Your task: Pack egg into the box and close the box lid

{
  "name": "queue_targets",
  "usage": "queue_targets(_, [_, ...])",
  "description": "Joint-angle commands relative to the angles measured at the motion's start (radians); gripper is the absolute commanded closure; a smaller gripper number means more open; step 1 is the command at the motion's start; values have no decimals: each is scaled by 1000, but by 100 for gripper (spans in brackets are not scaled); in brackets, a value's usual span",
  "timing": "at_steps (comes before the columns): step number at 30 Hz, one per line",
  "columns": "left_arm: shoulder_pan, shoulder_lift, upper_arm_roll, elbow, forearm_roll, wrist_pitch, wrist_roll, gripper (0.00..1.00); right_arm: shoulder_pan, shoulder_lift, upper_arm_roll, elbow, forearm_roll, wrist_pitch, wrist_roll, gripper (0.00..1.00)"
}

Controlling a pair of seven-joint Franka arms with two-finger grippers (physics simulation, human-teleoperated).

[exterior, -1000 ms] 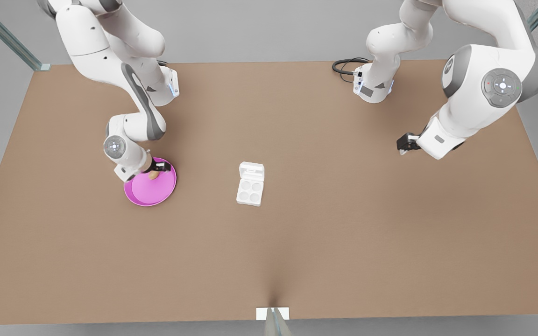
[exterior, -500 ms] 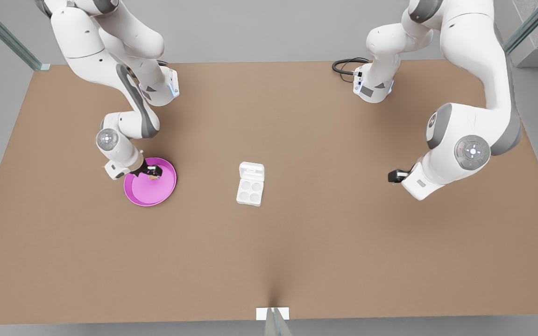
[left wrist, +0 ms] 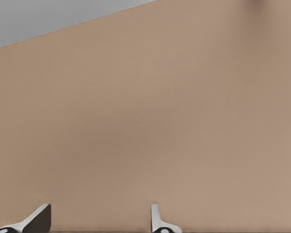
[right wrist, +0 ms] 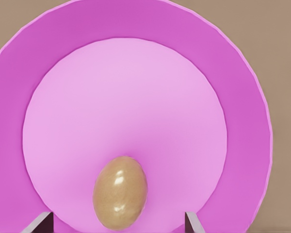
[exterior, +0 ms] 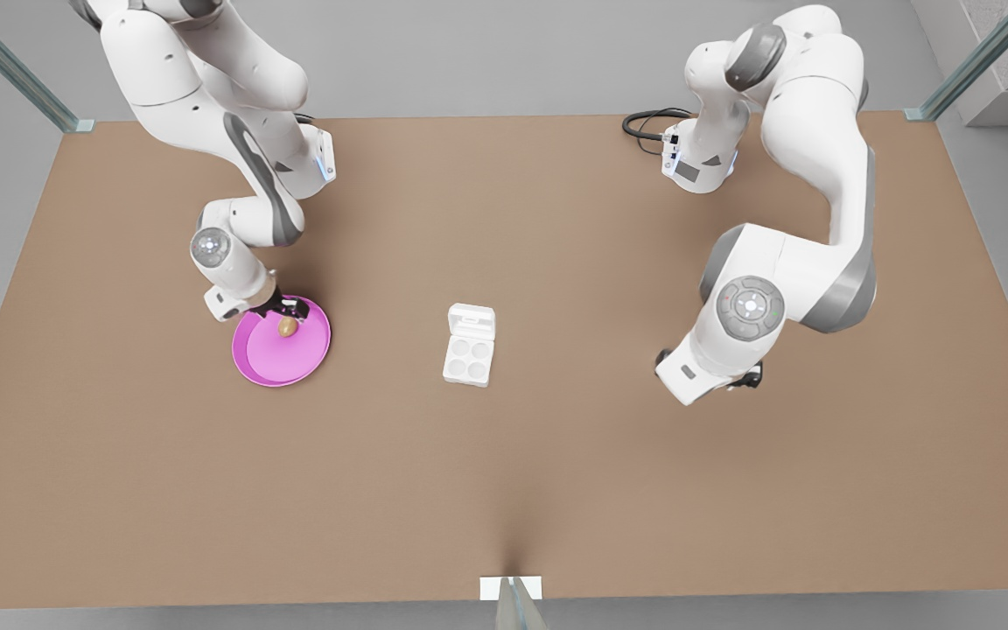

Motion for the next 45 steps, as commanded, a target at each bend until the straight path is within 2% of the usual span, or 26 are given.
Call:
queue_targets(1, [8, 3, 0, -2, -24, -7, -91, 0, 2, 2, 0, -4, -2, 25, 40, 0])
queue_targets(14, [3, 4, 0, -6, -15, -6, -92, 0, 0, 104, -3, -1, -8, 103, 40, 0])
queue_targets(17, [3, 6, 1, -6, -12, -4, -92, 0, -1, 108, -4, -1, -8, 106, 40, 16])
queue_targets(38, [2, 3, 1, -6, 3, -4, -91, 0, -38, 105, -6, 6, -58, 105, 40, 17])
queue_targets(39, [2, 3, 1, -6, 3, -4, -91, 0, -38, 107, -6, 6, -58, 105, 40, 18])
queue_targets(40, [2, 3, 1, -6, 3, -4, -91, 0, -38, 108, -6, 6, -58, 105, 40, 26])
queue_targets(45, [2, 3, 1, -6, 3, -4, -91, 0, -24, 102, -4, 6, -49, 105, 44, 27])
